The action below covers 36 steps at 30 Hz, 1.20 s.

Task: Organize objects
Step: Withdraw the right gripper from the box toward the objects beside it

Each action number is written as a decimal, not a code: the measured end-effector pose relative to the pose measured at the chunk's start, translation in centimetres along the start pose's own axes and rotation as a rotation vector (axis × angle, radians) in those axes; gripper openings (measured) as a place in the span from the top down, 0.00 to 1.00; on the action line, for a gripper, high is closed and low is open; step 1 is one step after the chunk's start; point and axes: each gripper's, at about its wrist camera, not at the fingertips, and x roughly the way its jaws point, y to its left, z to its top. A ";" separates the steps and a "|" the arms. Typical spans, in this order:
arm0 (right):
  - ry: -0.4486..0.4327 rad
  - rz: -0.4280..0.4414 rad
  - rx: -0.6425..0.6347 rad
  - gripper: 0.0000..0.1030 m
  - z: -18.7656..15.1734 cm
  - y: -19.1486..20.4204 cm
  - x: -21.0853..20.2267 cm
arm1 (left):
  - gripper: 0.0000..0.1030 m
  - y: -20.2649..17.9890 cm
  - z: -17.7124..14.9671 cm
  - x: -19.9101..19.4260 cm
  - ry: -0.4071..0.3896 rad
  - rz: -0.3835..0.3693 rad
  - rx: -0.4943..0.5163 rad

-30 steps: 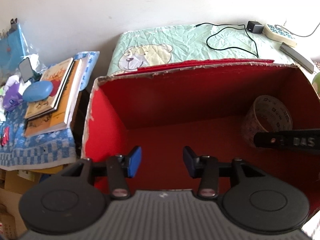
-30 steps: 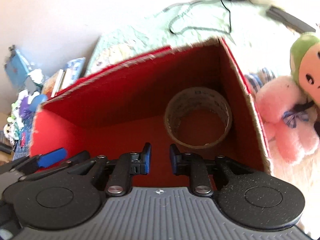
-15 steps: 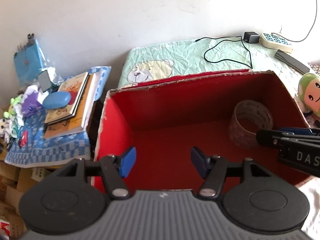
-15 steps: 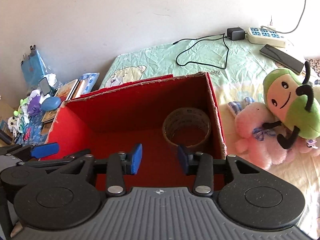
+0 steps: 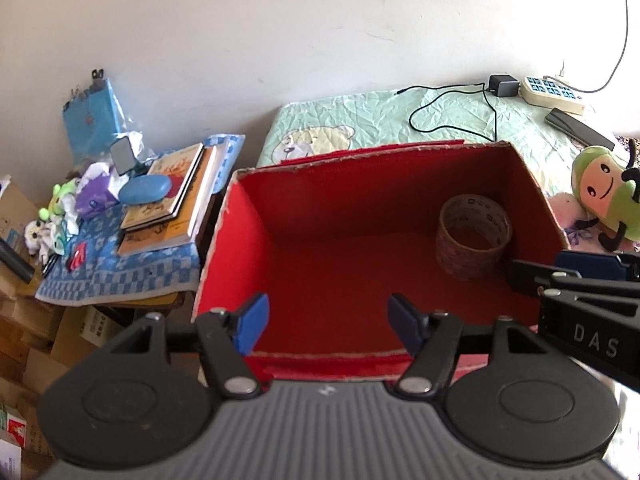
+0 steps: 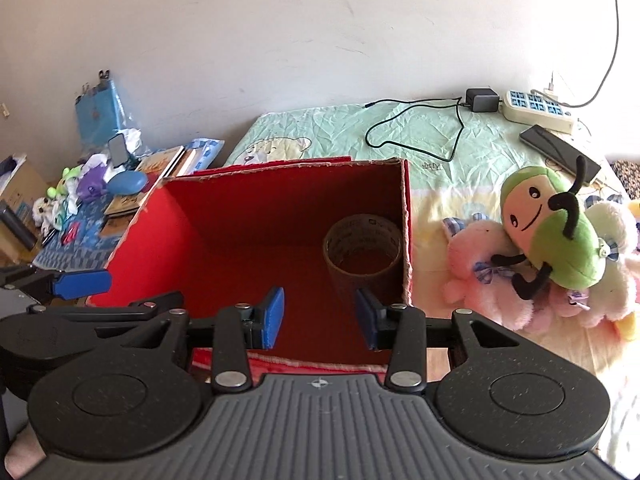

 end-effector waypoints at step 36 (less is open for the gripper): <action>0.206 0.144 0.051 0.59 -6.0 -3.6 -0.8 | 0.30 -4.4 -5.8 -1.6 0.146 0.045 -0.033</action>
